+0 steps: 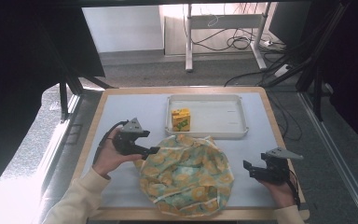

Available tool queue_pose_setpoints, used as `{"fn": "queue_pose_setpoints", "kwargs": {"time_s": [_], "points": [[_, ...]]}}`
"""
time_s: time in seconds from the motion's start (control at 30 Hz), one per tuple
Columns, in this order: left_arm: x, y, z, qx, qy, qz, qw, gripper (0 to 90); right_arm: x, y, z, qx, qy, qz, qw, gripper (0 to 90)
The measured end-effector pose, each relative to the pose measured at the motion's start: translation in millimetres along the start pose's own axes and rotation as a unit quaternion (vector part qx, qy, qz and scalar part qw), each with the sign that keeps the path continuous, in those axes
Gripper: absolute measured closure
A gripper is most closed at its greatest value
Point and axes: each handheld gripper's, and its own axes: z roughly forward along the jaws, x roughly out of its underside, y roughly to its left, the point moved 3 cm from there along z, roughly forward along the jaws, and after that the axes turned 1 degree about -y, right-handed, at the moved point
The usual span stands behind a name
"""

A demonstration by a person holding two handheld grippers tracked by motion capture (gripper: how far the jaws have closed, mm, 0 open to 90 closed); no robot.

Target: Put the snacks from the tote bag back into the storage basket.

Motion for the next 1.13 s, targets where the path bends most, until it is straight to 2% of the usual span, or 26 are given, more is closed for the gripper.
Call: {"fn": "queue_pose_setpoints", "kwargs": {"time_s": [0.2, 0.37, 0.57, 1.13], "points": [[22.6, 0.2, -11.8, -0.025, 0.002, -0.024, 0.9994, 25.0, 0.1, 1.4, 1.3, -0.004, 0.002, -0.003, 1.0, 18.6], [37.6, -2.2, -20.0, -0.027, 0.005, -0.039, 0.9989, 25.0, 0.2, 1.7, 1.8, -0.005, 0.005, -0.004, 1.0, 18.5], [50.1, -5.4, -25.4, -0.033, 0.01, -0.044, 0.9984, 25.0, 0.6, 3.5, 3.1, -0.009, 0.009, -0.005, 0.9999, 18.4], [49.9, -5.6, -29.1, -0.031, 0.0, -0.049, 0.9983, 24.9, 1.1, 4.0, 3.1, -0.008, 0.009, -0.007, 0.9999, 18.2]]}}
